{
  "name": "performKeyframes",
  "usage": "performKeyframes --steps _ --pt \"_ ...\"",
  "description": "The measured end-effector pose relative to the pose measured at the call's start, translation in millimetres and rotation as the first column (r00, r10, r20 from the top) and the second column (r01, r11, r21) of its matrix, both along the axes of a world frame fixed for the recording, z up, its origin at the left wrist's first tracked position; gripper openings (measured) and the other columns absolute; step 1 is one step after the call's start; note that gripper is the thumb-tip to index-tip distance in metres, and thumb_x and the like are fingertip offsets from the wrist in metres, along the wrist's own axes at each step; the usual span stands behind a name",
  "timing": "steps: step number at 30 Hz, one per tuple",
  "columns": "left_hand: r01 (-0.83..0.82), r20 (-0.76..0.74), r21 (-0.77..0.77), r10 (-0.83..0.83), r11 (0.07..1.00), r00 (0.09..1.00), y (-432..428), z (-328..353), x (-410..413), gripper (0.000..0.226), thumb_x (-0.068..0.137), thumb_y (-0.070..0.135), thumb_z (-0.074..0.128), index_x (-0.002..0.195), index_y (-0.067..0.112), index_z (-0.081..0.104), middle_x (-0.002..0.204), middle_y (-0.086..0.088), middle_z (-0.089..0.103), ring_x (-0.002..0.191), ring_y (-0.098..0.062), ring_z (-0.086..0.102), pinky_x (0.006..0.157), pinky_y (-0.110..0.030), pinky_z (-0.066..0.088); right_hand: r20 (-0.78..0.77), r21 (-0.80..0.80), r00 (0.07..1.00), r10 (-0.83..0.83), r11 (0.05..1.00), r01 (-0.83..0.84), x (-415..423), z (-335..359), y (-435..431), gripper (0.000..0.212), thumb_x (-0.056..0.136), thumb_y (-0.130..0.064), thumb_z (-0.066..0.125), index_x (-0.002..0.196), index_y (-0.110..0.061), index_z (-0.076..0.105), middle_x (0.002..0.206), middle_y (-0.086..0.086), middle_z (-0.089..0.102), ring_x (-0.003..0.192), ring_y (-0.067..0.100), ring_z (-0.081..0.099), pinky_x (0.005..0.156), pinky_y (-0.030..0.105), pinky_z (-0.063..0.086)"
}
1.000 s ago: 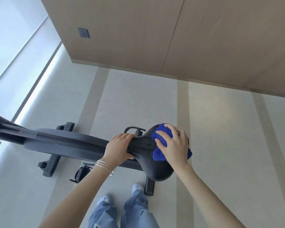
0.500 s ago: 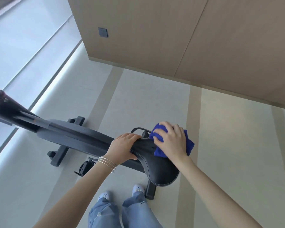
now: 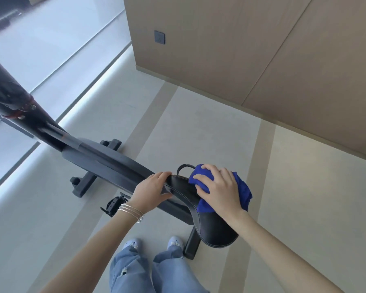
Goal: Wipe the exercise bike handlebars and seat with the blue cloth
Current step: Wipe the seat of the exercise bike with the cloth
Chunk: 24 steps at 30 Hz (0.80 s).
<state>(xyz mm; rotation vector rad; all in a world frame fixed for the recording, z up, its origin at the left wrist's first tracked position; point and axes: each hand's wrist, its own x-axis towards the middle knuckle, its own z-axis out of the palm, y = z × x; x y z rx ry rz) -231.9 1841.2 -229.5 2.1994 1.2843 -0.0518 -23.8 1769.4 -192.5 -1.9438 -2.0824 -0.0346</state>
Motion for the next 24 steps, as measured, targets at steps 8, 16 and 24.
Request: performKeyframes --steps 8,16,24 --pt "-0.031 0.058 -0.052 0.034 0.998 0.998 2.0 -0.5 -13.9 0.055 0.086 0.042 0.06 0.135 0.027 0.04 0.132 0.004 0.056 0.12 -0.018 0.05 0.098 -0.037 0.047 -0.049 0.044 0.997 -0.067 0.997 0.069 7.7 4.3 -17.5 0.018 0.063 -0.02 0.077 0.081 -0.025 0.072 0.104 0.001 0.069 0.073 0.028 0.06 0.066 0.033 0.05" --pt "-0.059 0.01 -0.089 0.06 0.994 0.998 -2.1 -7.4 -33.4 0.054 0.083 0.043 0.063 0.131 0.027 0.043 0.127 0.005 0.056 0.116 -0.017 0.051 0.094 -0.033 0.047 -0.054 0.078 0.997 0.062 0.995 -0.058 -82.9 -0.1 16.7 0.012 0.069 -0.027 0.069 0.081 -0.028 0.071 0.103 -0.002 0.069 0.076 0.024 0.06 0.065 0.034 0.05" --pt "0.036 0.016 0.06 -0.037 0.998 0.999 -3.9 5.3 -16.8 0.069 0.083 0.044 0.064 0.141 0.023 0.033 0.143 0.003 0.041 0.129 -0.021 0.041 0.101 -0.036 0.044 0.03 0.057 0.996 0.079 0.995 -0.081 -12.1 1.8 -38.0 0.021 0.065 -0.019 0.073 0.084 -0.029 0.072 0.11 -0.004 0.068 0.079 0.025 0.058 0.066 0.03 0.047"
